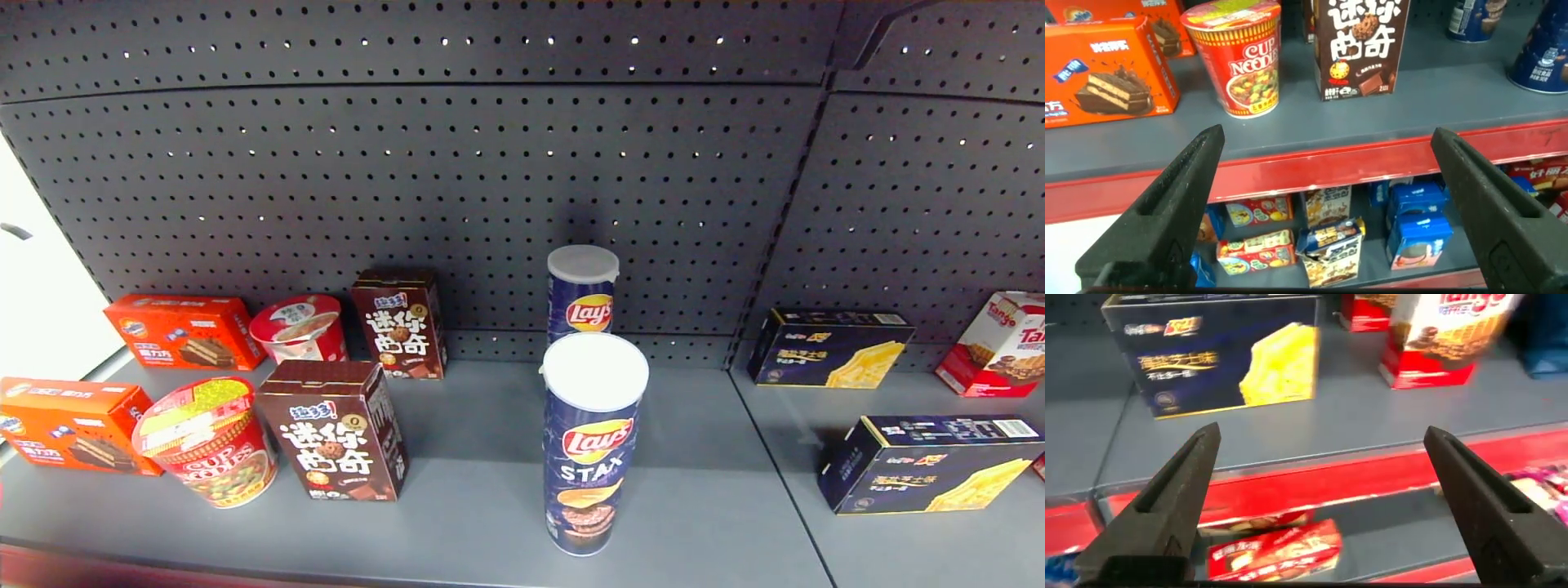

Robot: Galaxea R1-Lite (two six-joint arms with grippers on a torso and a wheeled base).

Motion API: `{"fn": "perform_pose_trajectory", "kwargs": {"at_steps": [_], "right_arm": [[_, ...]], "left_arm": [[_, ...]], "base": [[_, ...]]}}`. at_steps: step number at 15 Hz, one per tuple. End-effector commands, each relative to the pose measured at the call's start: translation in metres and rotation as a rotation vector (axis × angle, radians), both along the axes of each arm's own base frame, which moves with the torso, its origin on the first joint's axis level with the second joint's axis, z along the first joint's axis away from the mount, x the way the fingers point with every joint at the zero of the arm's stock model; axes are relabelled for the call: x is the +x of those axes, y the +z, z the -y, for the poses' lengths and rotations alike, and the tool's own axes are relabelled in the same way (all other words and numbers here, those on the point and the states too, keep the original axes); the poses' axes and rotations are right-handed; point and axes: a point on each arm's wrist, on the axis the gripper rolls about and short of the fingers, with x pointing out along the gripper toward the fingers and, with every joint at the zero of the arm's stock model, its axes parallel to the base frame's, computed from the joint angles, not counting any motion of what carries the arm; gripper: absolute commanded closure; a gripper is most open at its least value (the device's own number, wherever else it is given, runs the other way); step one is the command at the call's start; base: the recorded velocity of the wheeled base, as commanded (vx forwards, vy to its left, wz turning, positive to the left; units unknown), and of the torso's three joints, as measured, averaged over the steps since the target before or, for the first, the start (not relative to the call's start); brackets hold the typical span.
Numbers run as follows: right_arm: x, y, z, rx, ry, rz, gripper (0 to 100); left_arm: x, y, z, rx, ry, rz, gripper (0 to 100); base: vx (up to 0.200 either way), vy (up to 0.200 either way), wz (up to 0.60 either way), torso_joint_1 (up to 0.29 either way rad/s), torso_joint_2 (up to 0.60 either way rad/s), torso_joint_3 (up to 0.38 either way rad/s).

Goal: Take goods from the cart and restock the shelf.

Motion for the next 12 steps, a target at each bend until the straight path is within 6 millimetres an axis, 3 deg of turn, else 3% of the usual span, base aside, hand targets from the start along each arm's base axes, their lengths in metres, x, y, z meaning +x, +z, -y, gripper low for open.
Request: {"fn": "perform_pose_trajectory", "kwargs": {"at_steps": [1,2,4,12], "right_arm": [[0.0011,-0.0003,-0.0045,0.002,0.206,-0.008,0],[0.0011,-0.0002,-0.0048,0.007,0.221,-0.005,0],[0.0002,-0.0074,-0.0007,0.083,0.029,-0.055,0],[0.0006,-0.0073,-0.0012,0.048,0.083,-0.067,0]], "left_arm": [[-0.0003,0.0001,0.0002,-0.003,-0.009,0.004,0],[-0.0002,-0.0002,0.0002,-0.009,-0.009,0.002,0],[0.0,-0.0004,0.0002,-0.006,-0.009,0.003,0],[-0.0003,-0.0005,0.0003,0.021,-0.014,0.007,0]], "base": [[0.0,0.0,0.0,0.0,0.0,0.0],[0.0,0.0,0.0,0.0,0.0,0.0],[0.0,0.0,0.0,0.0,0.0,0.0],[0.0,0.0,0.0,0.0,0.0,0.0]]}}
